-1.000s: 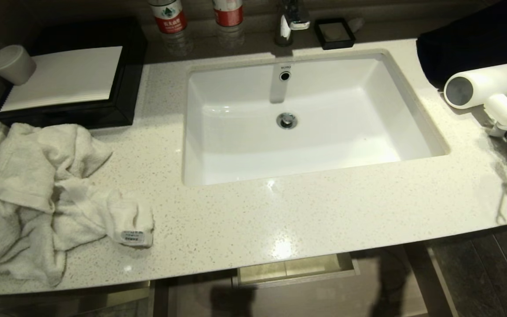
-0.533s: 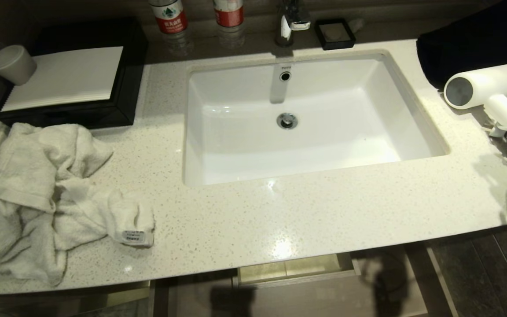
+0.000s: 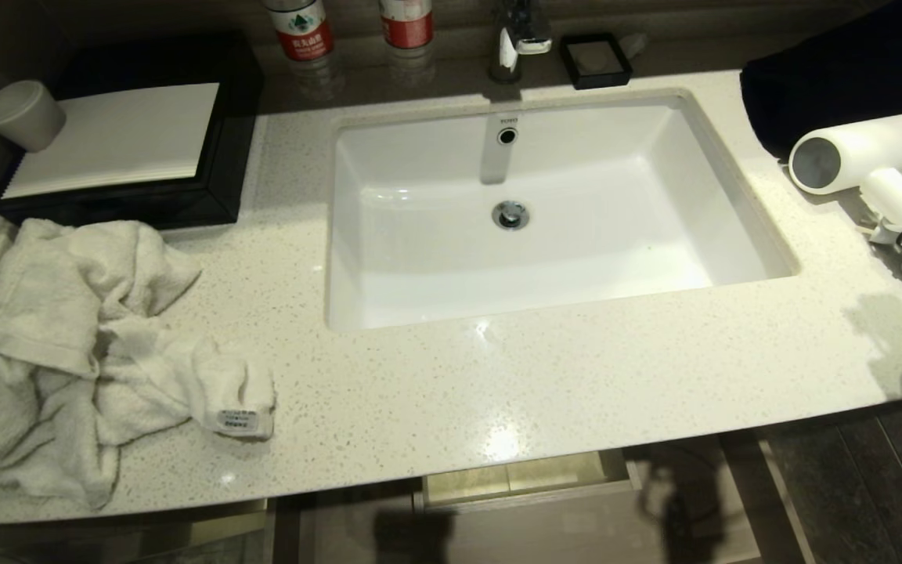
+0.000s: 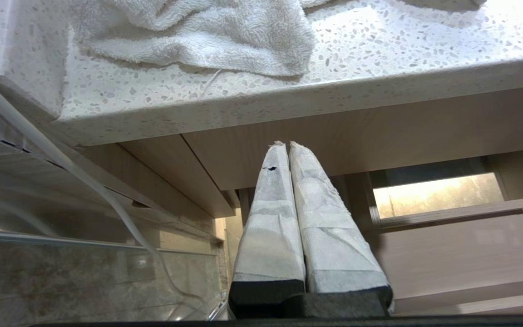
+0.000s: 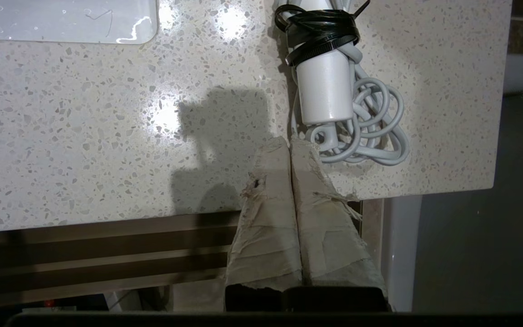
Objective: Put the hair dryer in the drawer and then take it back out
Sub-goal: Close the drawer
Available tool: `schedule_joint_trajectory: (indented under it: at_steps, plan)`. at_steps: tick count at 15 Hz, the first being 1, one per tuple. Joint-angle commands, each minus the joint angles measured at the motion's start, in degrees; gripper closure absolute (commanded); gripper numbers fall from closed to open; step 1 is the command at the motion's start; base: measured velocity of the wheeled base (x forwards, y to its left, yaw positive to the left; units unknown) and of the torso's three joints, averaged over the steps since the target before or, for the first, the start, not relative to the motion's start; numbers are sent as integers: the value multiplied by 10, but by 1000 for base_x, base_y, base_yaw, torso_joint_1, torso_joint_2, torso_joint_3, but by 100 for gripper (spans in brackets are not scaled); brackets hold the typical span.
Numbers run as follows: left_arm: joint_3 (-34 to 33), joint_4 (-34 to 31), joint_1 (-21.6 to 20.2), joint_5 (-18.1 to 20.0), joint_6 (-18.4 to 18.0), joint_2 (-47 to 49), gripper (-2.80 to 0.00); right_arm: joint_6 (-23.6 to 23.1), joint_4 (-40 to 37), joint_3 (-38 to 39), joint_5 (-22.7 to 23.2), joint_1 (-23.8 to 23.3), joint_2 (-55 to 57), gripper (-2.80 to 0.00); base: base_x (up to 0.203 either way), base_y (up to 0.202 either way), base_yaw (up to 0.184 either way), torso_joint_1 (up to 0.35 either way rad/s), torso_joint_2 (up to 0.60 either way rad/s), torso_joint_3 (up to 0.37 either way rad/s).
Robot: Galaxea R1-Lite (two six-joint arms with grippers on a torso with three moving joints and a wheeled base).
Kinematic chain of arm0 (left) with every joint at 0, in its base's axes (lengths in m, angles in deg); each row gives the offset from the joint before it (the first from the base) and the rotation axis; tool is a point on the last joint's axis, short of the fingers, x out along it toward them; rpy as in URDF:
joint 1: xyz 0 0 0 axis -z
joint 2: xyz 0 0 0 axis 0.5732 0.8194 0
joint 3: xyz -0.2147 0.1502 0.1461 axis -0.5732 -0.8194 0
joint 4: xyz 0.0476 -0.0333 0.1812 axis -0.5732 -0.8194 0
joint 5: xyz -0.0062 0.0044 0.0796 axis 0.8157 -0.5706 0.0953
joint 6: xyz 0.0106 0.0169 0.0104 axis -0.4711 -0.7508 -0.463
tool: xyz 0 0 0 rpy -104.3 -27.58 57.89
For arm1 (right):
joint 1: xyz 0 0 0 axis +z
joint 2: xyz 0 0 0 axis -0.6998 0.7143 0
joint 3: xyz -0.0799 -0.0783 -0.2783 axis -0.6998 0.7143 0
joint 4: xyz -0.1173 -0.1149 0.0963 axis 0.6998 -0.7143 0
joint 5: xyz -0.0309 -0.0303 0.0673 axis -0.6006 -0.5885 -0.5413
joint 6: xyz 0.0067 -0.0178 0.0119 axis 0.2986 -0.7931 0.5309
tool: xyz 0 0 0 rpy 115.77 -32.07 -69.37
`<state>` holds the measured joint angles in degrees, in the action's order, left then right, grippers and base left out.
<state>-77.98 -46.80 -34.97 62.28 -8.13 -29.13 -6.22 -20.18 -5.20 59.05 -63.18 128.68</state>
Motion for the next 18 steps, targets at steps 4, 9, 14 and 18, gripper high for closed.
schedule_joint_trajectory:
  at_steps: [4,9,14,18]
  plan:
    - [0,0,0,0,0,0,0,1,-15,-4,1,0,-2,0,0,0,0,0,0,0]
    - [0,0,0,0,0,0,0,6,-14,-3,3,0,-1,0,0,0,0,-5,6,-3]
    - [1,0,0,0,0,0,0,9,-12,-3,3,3,-1,0,0,0,0,-275,134,-135]
    - [0,0,0,0,0,0,0,10,-11,2,3,3,-7,0,0,0,0,-324,123,-205]
